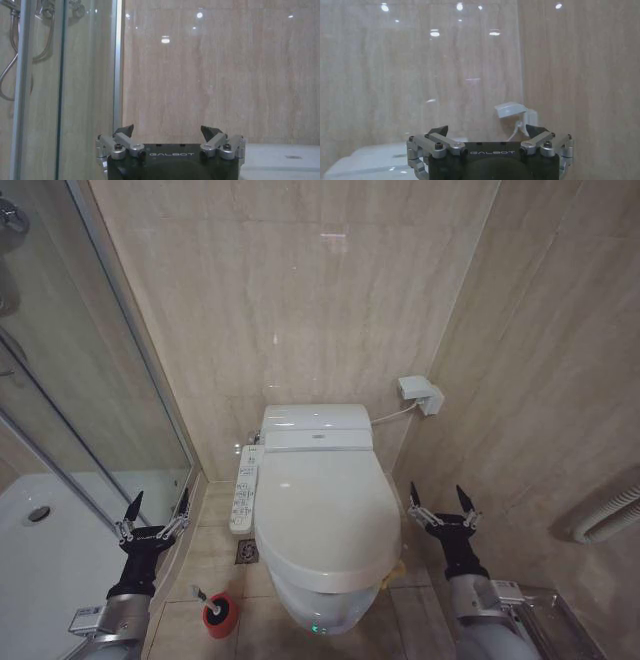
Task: Open the toilet lid, clean the toilet bowl with a toilet brush, close the toilet lid, and flush.
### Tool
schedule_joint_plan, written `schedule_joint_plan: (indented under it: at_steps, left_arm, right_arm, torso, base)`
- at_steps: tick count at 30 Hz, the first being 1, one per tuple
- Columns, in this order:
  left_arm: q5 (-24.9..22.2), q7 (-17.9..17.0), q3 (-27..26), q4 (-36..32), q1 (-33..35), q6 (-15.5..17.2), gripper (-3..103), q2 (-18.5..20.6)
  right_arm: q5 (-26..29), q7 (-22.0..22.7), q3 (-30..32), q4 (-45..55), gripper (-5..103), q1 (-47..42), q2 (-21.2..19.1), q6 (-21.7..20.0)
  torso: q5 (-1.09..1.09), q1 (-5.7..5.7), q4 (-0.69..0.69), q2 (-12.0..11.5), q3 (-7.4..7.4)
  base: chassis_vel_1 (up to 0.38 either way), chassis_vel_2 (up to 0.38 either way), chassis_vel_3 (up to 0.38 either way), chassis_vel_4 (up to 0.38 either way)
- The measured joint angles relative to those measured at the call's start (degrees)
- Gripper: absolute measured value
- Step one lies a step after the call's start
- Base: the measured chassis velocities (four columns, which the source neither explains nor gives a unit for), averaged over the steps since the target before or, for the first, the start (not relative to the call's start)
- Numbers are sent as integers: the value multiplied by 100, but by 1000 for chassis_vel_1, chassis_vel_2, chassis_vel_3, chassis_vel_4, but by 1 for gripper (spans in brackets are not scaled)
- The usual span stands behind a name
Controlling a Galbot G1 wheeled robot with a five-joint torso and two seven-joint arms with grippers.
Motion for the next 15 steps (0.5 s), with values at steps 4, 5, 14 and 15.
schedule_joint_plan:
  at_steps: [4, 5, 14, 15]
  left_arm:
    - [0, 0, 0, 0, 0, 0, 92, 0]
    - [0, 0, 0, 0, 0, 0, 92, 0]
    - [0, 0, 0, 0, 0, 0, 92, 0]
    - [0, 0, 0, 0, 0, 0, 92, 0]
  right_arm:
    - [43, -80, -34, -54, 100, 56, -26, 5]
    - [43, -80, -34, -54, 100, 56, -26, 5]
    - [64, -86, -59, -97, 100, 107, -17, -22]
    - [64, -85, -59, -97, 100, 107, -16, -22]
  torso:
    - [1, 0, 0, 0, 0]
    - [1, 0, 0, 0, 0]
    - [0, 0, 0, 0, 0]
    - [0, 0, 0, 0, 0]
  base:
    - [0, 0, 0, 0]
    - [0, 0, 0, 0]
    - [0, 0, 0, 0]
    - [0, 0, 0, 0]
